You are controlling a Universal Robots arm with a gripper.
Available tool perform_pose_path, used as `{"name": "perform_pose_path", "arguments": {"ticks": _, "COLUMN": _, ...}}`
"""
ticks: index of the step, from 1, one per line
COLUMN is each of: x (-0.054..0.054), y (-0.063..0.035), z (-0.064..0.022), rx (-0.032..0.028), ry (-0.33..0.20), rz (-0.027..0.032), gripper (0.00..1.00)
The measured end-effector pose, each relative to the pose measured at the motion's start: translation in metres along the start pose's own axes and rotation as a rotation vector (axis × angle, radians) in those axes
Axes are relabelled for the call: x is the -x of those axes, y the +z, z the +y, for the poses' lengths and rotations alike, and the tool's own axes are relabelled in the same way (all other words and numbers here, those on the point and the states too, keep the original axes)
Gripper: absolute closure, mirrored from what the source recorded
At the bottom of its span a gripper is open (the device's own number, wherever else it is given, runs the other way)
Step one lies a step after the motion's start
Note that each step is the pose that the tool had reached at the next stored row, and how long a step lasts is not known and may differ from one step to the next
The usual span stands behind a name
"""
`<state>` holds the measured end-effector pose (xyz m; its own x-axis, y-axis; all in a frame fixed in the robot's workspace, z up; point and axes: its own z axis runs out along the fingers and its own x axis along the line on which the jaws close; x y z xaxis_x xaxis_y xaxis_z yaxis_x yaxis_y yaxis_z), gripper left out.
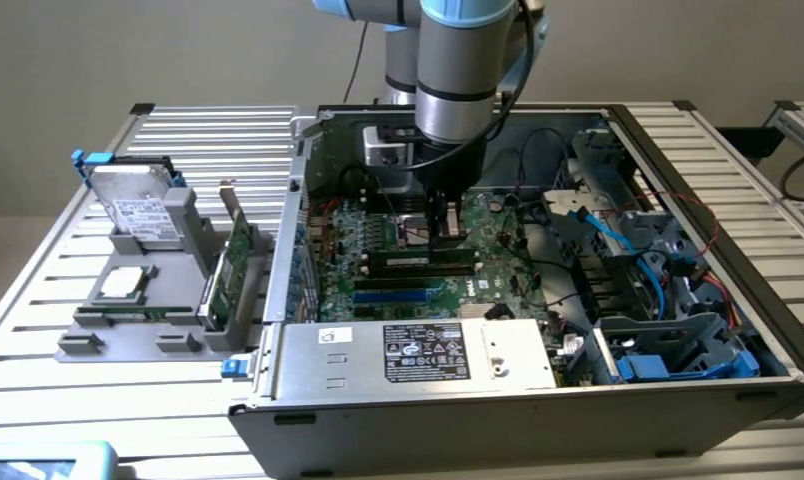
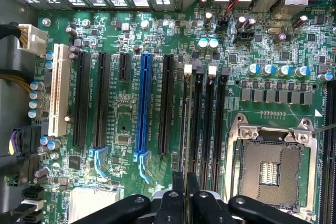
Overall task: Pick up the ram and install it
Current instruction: 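Insert the ram into the slot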
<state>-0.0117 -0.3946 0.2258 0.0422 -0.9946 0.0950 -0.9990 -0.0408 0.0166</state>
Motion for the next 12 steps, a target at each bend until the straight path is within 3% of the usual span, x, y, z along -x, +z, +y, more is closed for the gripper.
{"name": "perform_pose_path", "arguments": {"ticks": 12, "x": 0.0002, "y": 0.0017, "z": 0.0003, "rx": -0.0003, "ry": 0.000, "rz": 0.0001, "gripper": 0.87}}
